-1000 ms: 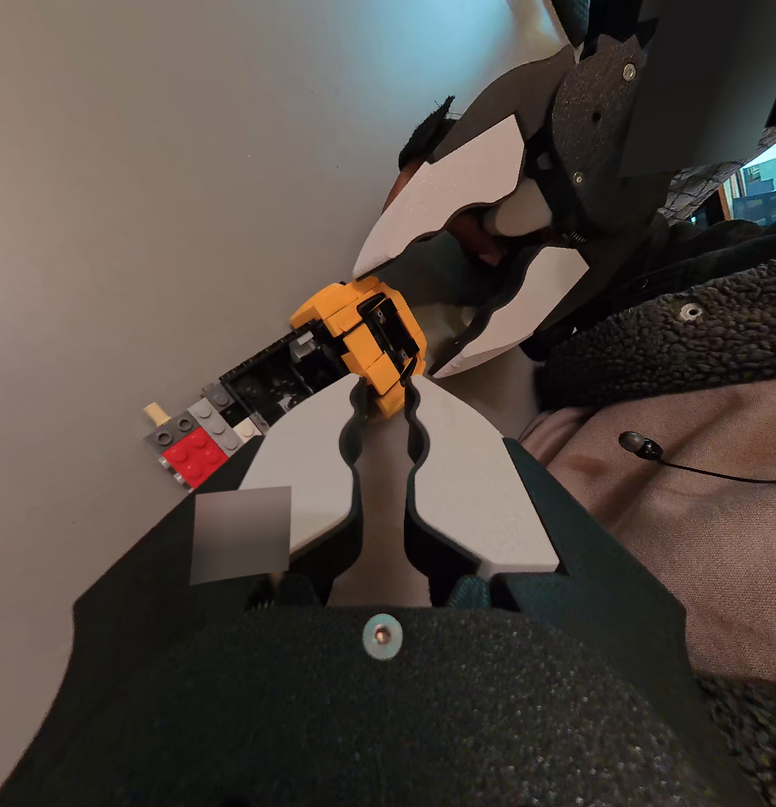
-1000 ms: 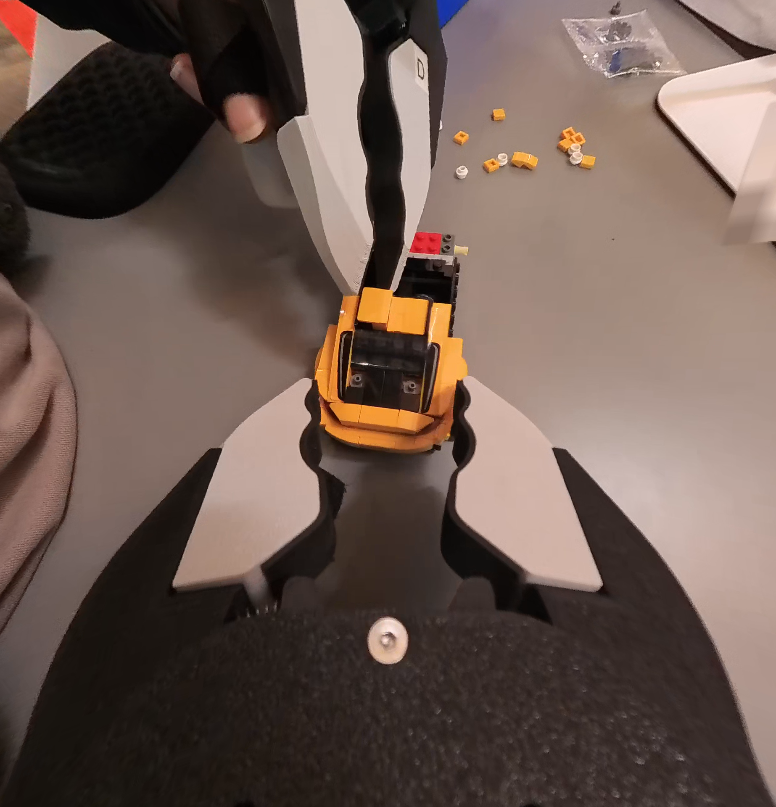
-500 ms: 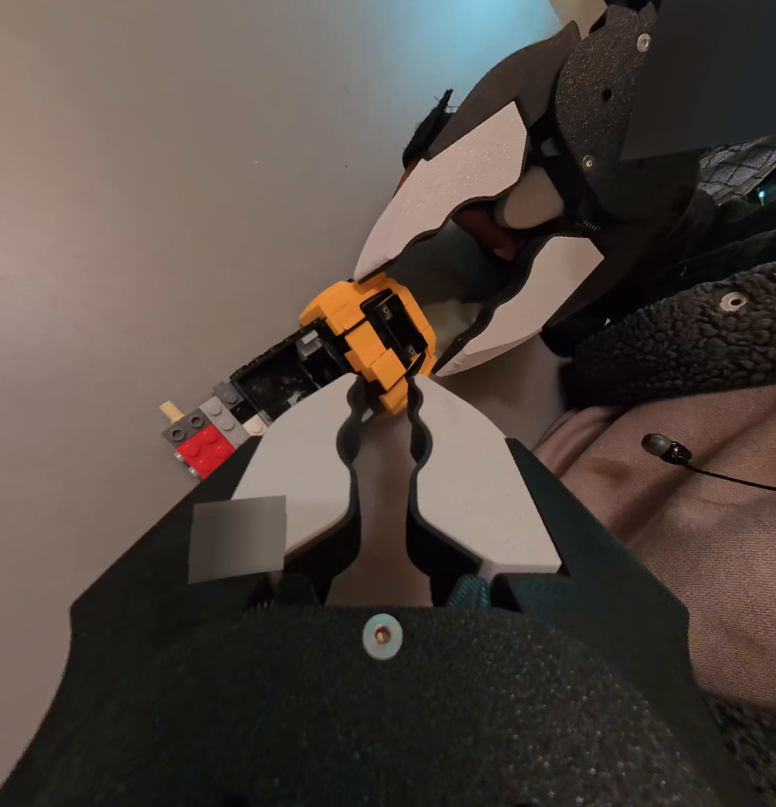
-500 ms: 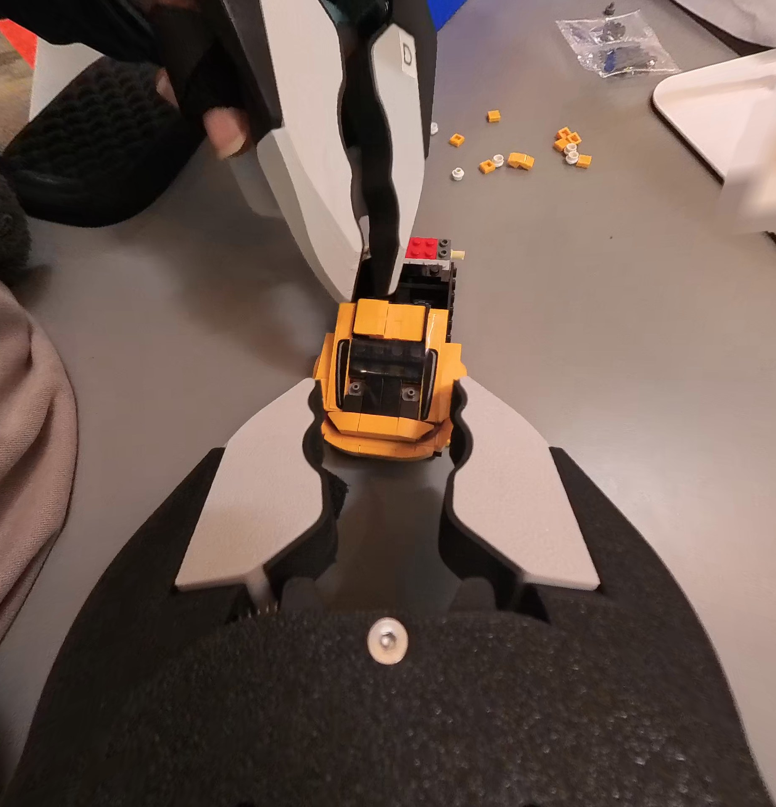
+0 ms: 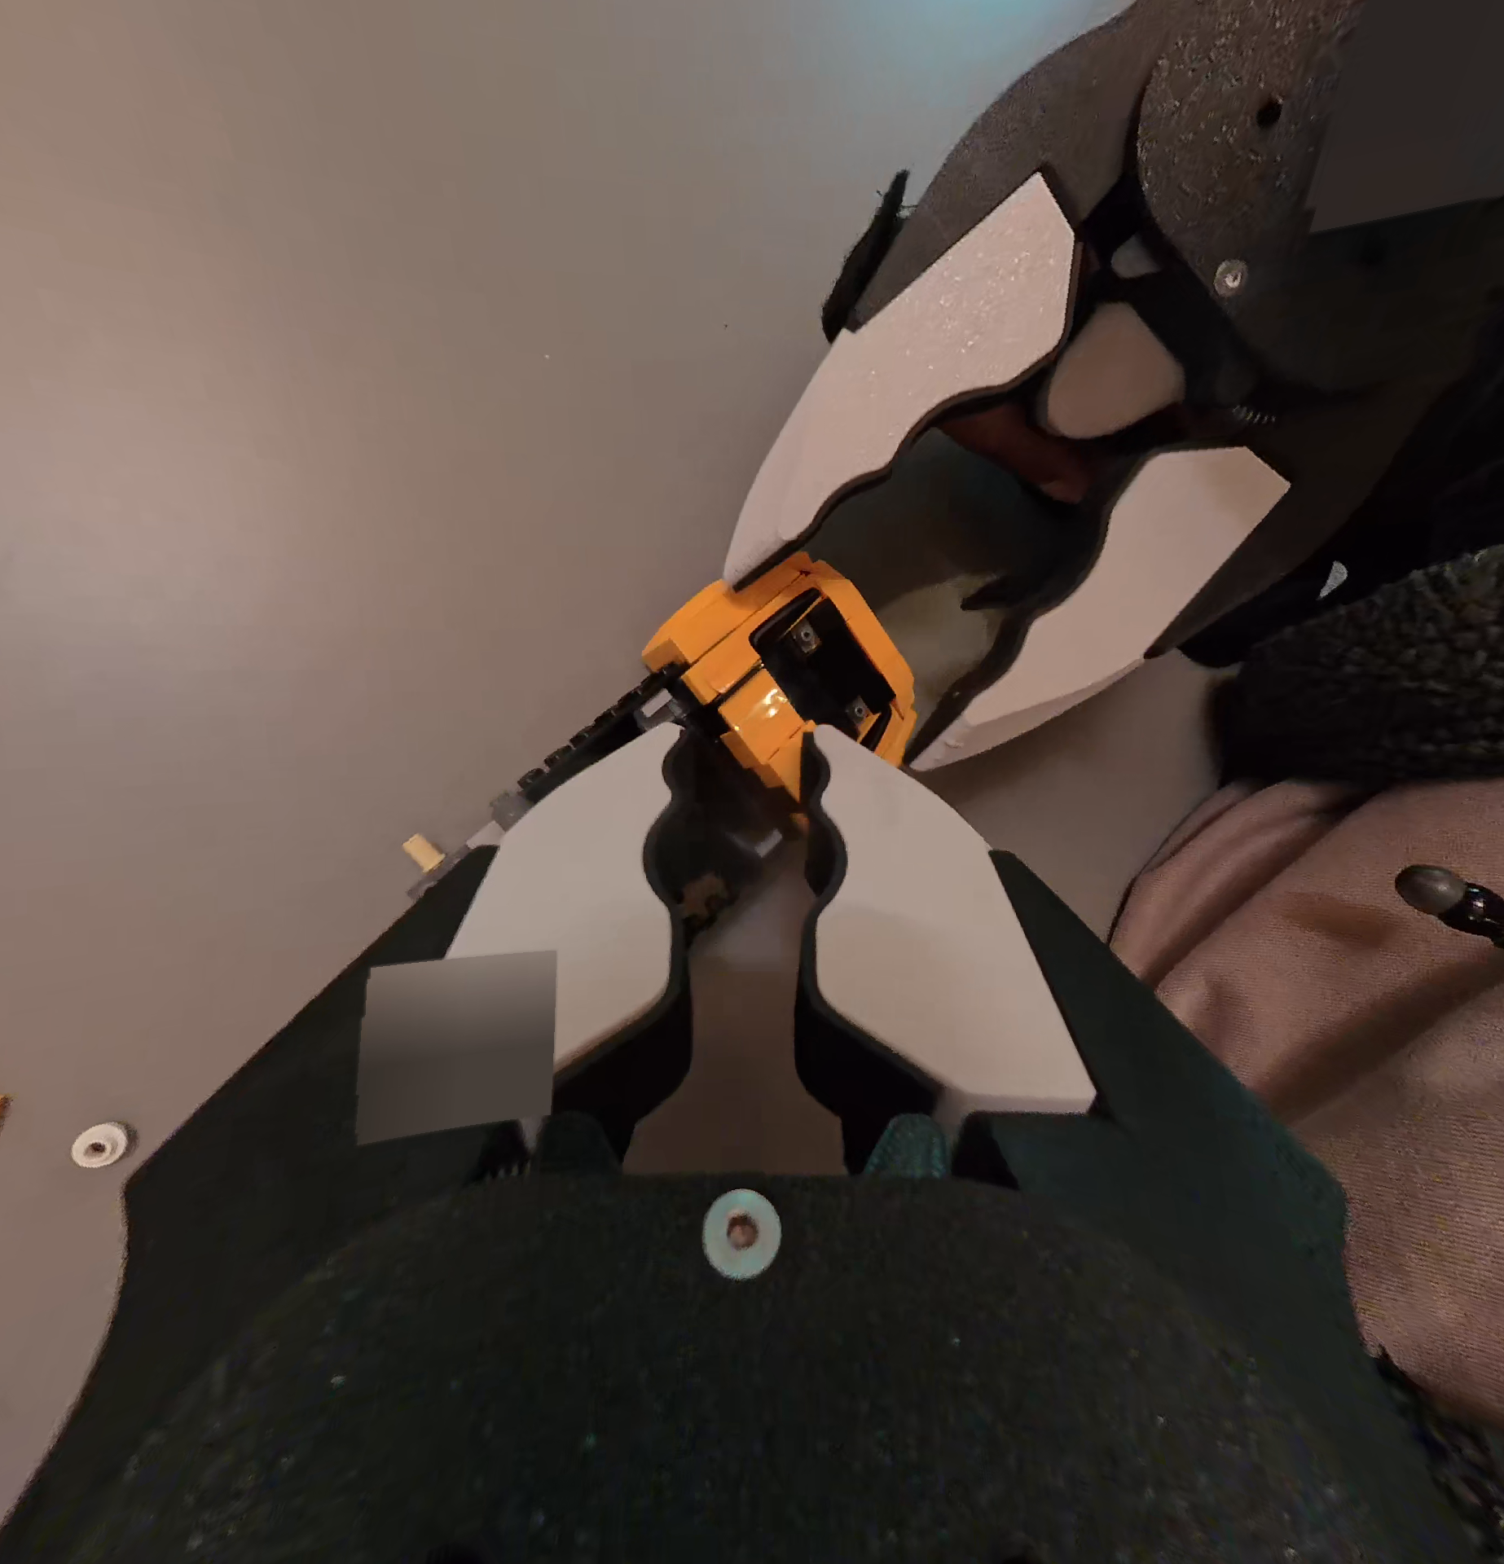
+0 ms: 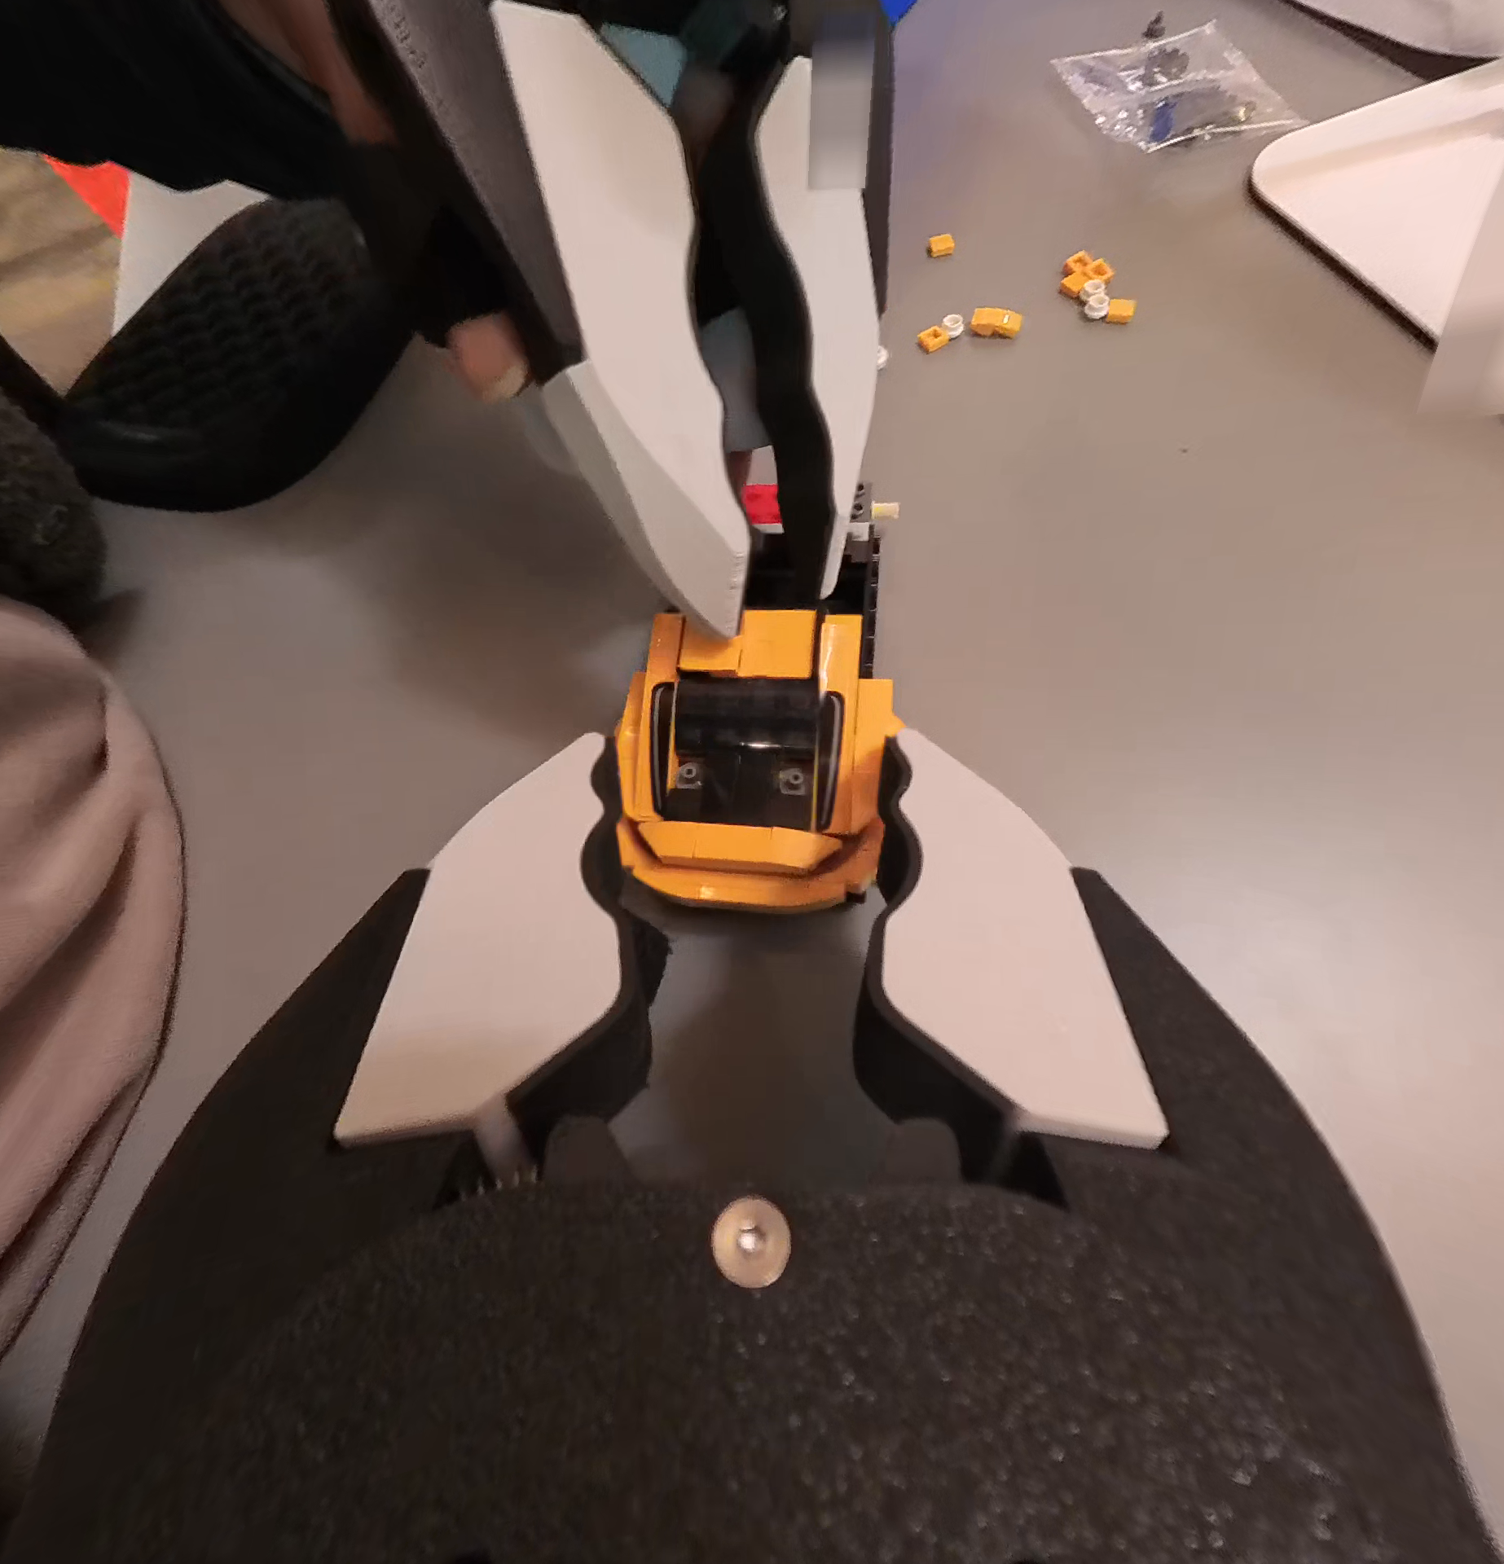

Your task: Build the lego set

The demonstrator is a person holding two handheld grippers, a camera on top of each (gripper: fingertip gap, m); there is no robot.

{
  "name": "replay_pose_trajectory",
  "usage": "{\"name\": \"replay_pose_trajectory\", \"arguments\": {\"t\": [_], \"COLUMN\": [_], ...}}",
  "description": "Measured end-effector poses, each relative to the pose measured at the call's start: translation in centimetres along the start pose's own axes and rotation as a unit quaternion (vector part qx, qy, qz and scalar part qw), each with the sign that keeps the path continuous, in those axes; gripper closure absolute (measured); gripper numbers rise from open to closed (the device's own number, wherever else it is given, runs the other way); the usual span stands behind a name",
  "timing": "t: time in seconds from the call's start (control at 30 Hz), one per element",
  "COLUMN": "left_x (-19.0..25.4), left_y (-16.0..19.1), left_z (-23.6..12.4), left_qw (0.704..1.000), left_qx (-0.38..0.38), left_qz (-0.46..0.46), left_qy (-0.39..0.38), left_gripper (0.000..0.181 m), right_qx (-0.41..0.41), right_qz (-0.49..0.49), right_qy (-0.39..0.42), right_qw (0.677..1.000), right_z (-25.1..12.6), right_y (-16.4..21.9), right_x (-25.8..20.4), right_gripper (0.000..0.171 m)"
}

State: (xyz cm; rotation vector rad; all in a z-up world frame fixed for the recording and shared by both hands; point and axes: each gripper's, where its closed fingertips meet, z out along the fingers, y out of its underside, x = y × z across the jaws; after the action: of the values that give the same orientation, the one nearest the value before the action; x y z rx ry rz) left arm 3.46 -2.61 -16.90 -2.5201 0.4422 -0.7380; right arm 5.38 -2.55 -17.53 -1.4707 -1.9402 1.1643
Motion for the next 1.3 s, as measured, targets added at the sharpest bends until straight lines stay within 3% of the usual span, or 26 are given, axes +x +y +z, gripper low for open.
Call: {"name": "replay_pose_trajectory", "arguments": {"t": [0.3,0.43,1.0,1.3], "left_x": [0.1,-0.3,-0.2,-0.1], "left_y": [0.1,0.2,0.9,0.9], "left_z": [0.0,0.2,0.7,0.6], "left_qw": [1.000,0.999,0.996,0.996], "left_qx": [-0.012,-0.020,-0.084,-0.087], "left_qz": [0.013,0.032,-0.003,-0.001], "left_qy": [-0.009,-0.032,0.030,0.019], "left_gripper": [0.155,0.149,0.150,0.151], "right_qx": [-0.025,-0.025,-0.025,-0.024], "right_qz": [-0.025,-0.024,-0.036,-0.037], "right_qy": [0.020,0.018,0.025,0.023], "right_qw": [0.999,0.999,0.999,0.999], "right_z": [0.9,0.9,1.1,1.1], "right_y": [0.6,0.7,0.9,0.9], "right_x": [-0.1,-0.2,-0.1,-0.2], "right_gripper": [0.095,0.094,0.095,0.099]}}
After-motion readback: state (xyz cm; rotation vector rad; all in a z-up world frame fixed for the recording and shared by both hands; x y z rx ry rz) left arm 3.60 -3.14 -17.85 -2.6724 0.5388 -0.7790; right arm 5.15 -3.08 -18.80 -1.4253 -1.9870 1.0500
